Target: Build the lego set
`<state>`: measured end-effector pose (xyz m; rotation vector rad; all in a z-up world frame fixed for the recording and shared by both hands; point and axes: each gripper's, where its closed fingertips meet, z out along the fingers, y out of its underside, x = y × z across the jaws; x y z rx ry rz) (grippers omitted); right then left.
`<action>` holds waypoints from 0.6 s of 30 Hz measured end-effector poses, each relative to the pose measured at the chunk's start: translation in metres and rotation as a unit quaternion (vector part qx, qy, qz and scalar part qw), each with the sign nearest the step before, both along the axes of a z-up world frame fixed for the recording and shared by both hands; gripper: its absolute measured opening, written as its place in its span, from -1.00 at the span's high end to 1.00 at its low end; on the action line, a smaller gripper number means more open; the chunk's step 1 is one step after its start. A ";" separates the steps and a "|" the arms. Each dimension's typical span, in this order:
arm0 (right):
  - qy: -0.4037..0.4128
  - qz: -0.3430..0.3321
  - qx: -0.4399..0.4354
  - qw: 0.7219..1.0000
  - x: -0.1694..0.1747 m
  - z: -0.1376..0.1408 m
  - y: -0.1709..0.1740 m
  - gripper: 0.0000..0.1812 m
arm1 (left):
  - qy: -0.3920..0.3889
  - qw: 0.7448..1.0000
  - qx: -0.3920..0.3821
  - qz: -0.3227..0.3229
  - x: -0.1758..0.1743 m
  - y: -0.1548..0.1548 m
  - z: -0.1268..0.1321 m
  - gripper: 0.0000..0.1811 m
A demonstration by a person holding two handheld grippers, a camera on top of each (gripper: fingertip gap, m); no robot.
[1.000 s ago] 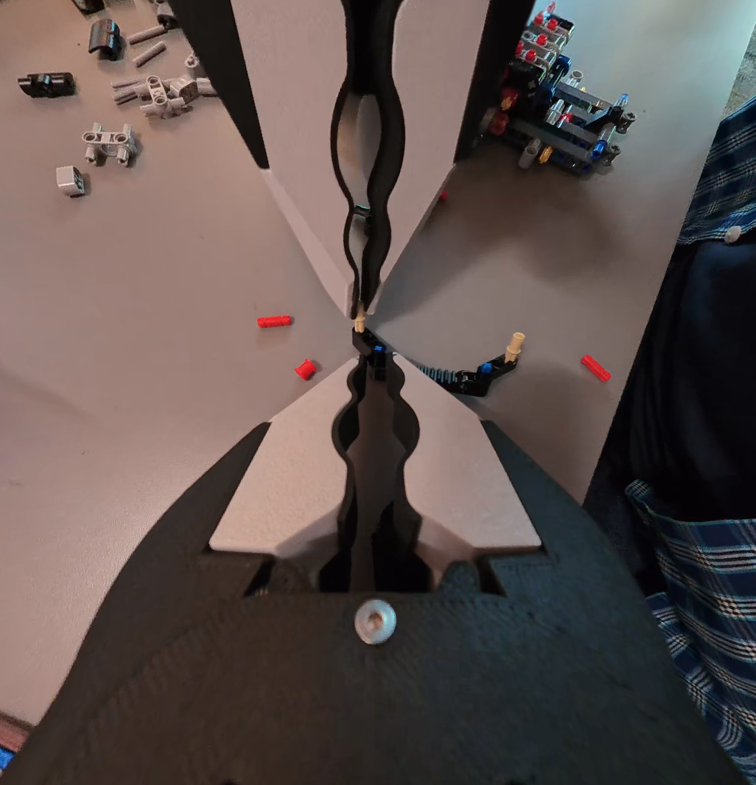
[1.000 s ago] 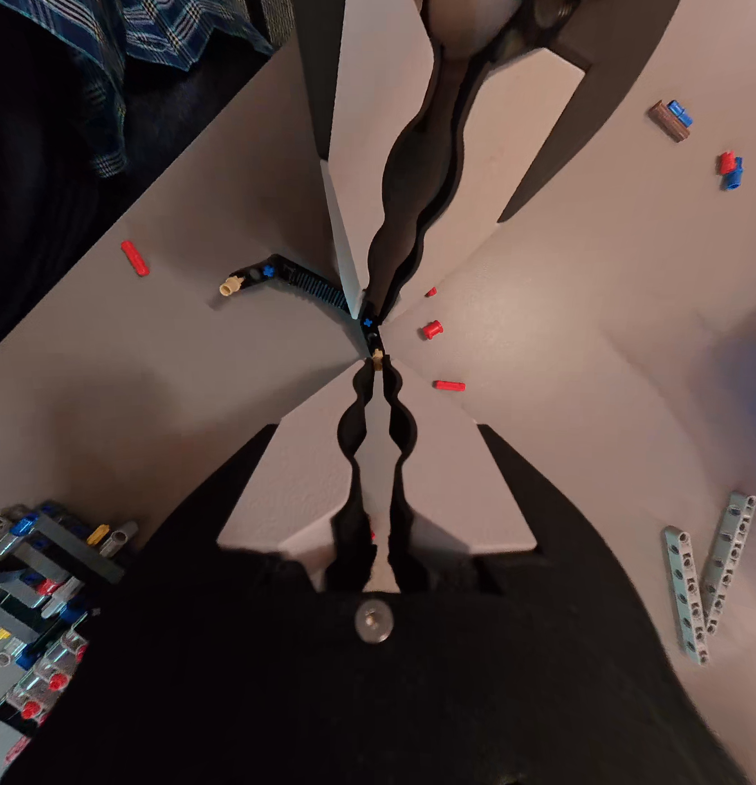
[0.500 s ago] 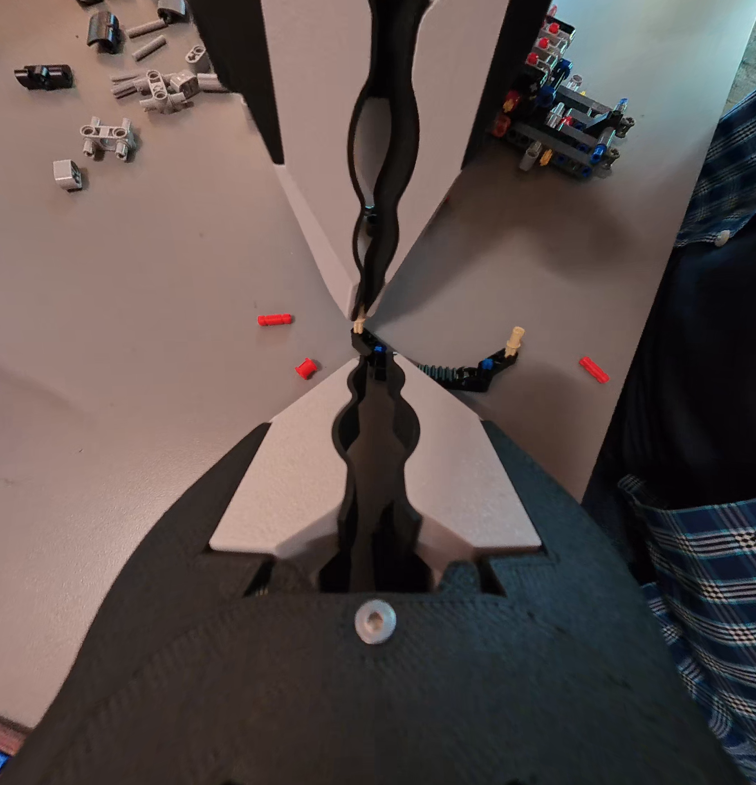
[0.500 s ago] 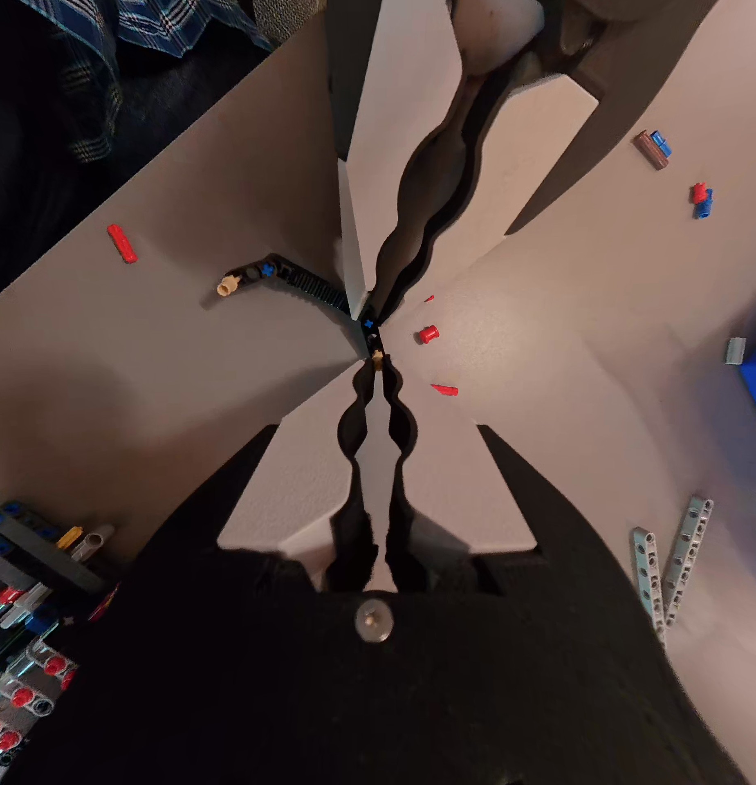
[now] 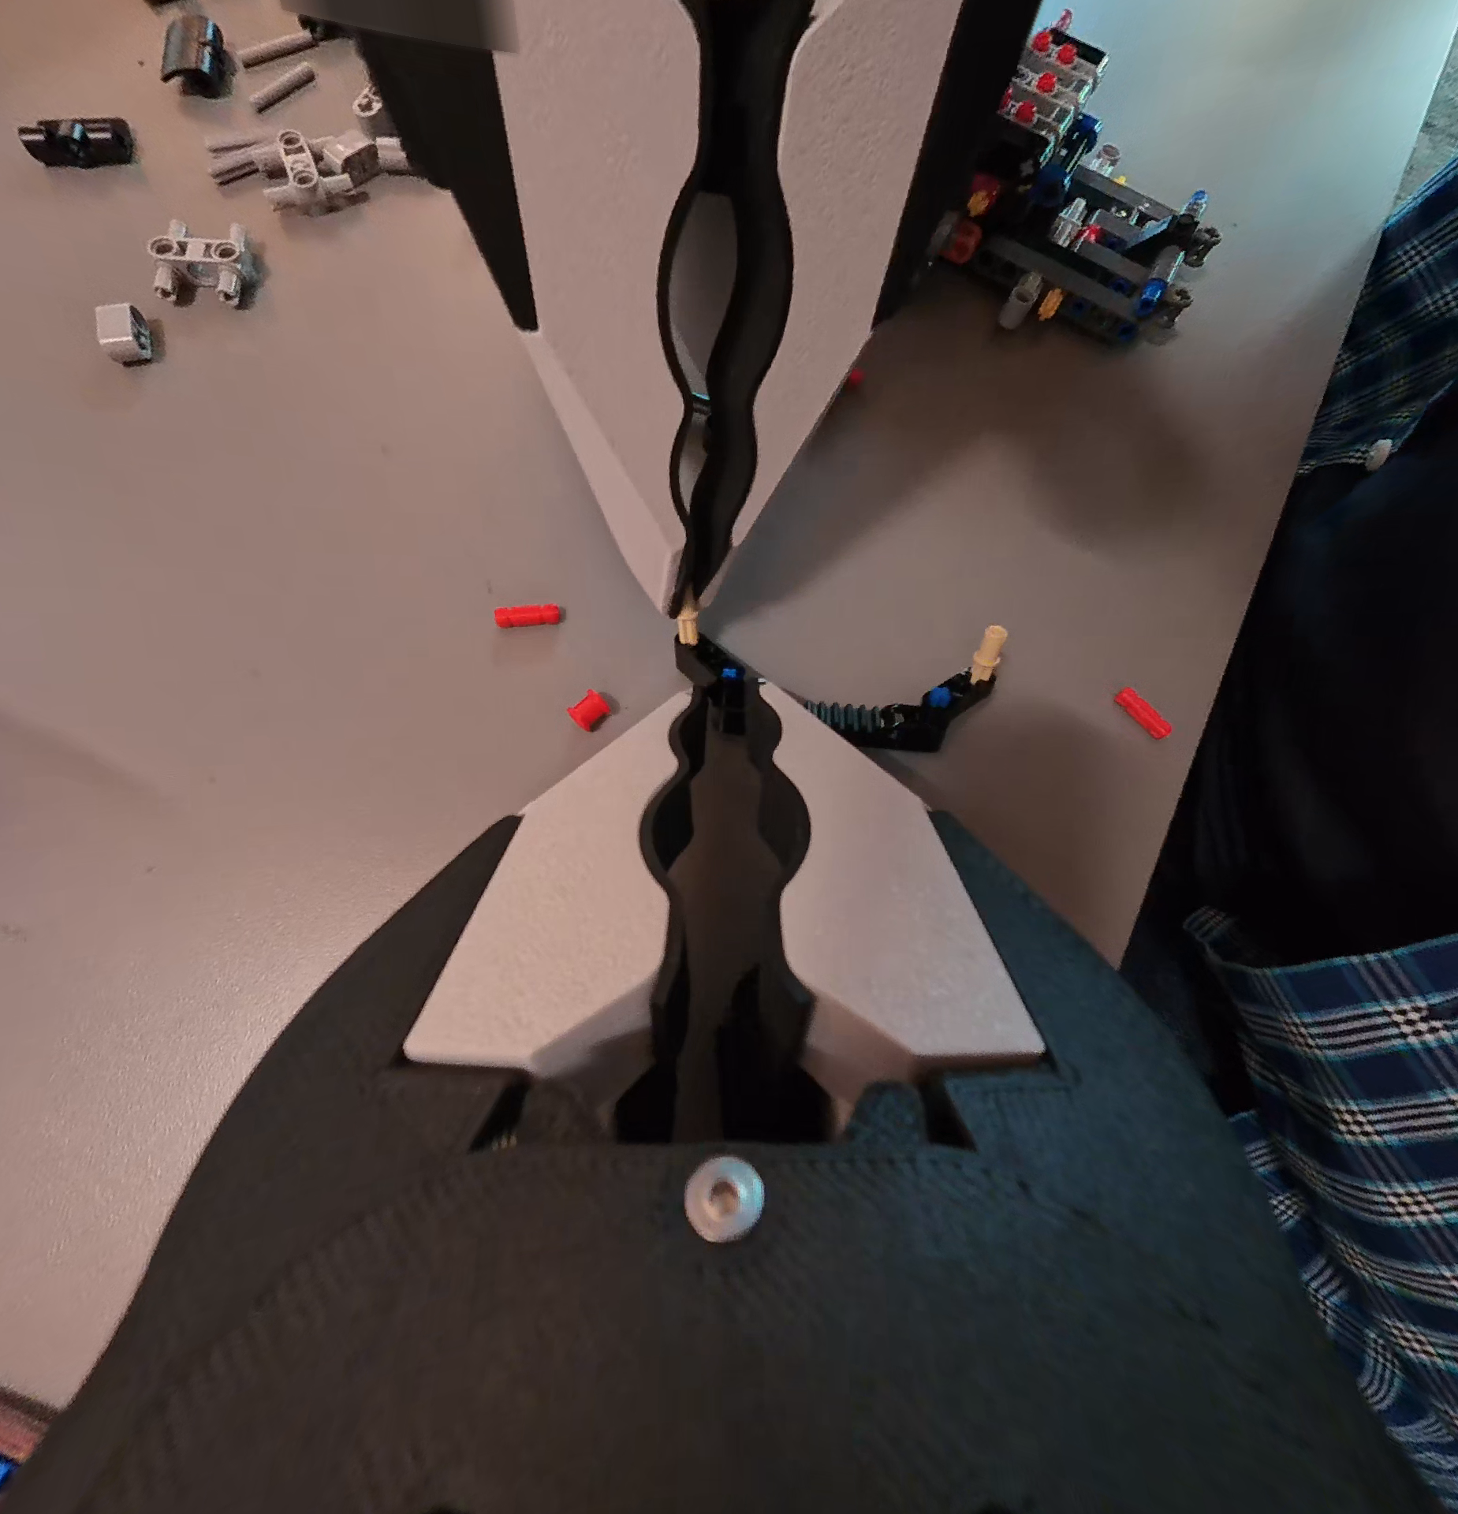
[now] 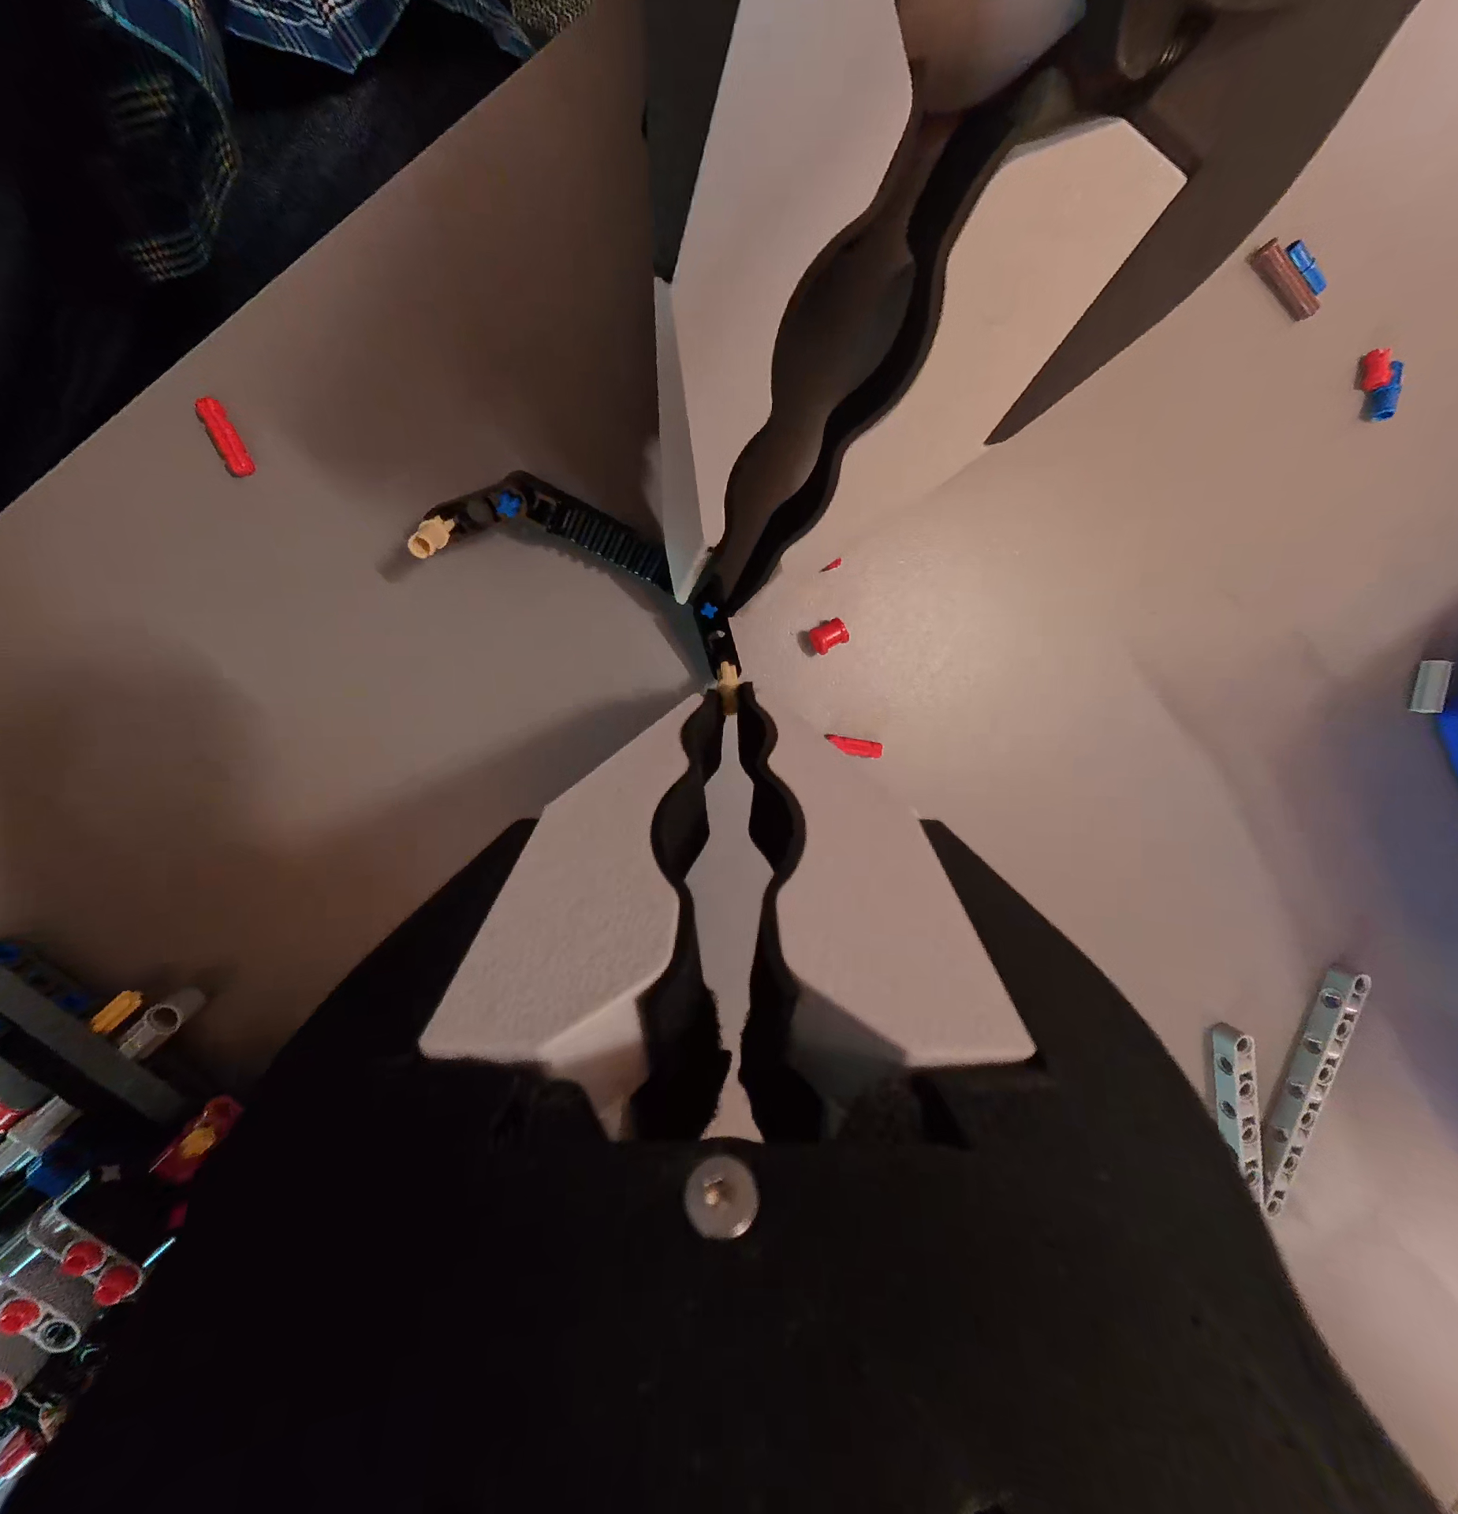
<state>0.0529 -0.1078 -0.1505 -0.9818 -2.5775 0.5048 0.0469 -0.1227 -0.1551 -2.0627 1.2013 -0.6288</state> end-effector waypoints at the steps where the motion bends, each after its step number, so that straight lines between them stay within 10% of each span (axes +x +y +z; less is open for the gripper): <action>1: 0.000 0.002 0.002 1.000 0.000 0.000 0.000 0.99 | 0.001 1.000 0.001 0.000 0.000 0.000 0.000 0.90; 18: -0.003 0.012 0.052 0.999 -0.001 -0.001 0.000 0.99 | 0.000 1.000 -0.003 -0.002 0.001 -0.001 0.000 0.89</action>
